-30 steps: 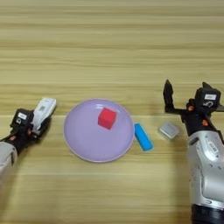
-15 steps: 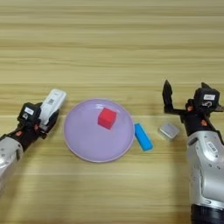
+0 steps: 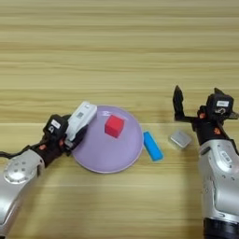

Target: Move the objects on the table

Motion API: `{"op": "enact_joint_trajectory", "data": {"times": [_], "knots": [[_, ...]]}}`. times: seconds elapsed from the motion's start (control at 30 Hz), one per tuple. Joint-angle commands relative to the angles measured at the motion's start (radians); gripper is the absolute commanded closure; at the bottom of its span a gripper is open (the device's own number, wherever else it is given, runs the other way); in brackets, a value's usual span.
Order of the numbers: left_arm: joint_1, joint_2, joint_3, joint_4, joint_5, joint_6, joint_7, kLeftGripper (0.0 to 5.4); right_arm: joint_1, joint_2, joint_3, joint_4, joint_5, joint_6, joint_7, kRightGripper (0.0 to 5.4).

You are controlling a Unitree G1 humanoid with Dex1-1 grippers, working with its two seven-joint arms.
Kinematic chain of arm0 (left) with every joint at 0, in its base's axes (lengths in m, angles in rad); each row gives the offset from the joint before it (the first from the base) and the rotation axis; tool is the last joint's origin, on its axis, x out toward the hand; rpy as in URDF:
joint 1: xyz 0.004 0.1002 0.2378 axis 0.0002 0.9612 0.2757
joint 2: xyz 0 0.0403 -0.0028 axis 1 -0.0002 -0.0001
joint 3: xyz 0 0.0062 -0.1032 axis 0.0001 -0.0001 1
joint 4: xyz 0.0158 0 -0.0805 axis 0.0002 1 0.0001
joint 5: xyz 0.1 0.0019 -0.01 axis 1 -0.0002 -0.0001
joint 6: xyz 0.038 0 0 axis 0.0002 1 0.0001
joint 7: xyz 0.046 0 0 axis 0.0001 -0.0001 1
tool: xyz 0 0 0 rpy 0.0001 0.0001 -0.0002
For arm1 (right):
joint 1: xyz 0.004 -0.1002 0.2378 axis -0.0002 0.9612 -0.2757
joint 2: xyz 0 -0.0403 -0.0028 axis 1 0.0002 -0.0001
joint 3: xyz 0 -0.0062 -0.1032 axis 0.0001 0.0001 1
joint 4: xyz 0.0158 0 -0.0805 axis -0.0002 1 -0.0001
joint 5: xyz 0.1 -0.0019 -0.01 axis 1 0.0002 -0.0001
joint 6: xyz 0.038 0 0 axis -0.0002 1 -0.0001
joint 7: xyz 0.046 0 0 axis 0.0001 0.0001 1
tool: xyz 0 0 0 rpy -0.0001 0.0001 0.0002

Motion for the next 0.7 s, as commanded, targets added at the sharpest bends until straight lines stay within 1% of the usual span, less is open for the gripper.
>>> {"op": "enact_joint_trajectory", "data": {"times": [0.03,0.27,0.4,0.7], "knots": [[-0.025,-0.011,-0.014,0.01,0.018,0.017,-0.002,2.55,0.007,0.004,0.003,-0.008,0.003,0.012,-0.006,0.0],[-0.04,-0.023,-0.043,0.042,0.026,0.02,-0.011,2.55,0.011,0.005,0.003,-0.013,0.003,0.013,-0.007,0.0],[-0.057,-0.034,-0.045,0.099,0.033,0.012,-0.008,2.55,0.012,0.007,0.005,-0.015,0.003,0.013,-0.009,0.0],[-0.07,-0.04,-0.046,0.153,0.04,-0.005,-0.01,2.55,0.018,0.01,0.005,-0.021,0.003,0.013,-0.012,0.0]]}}
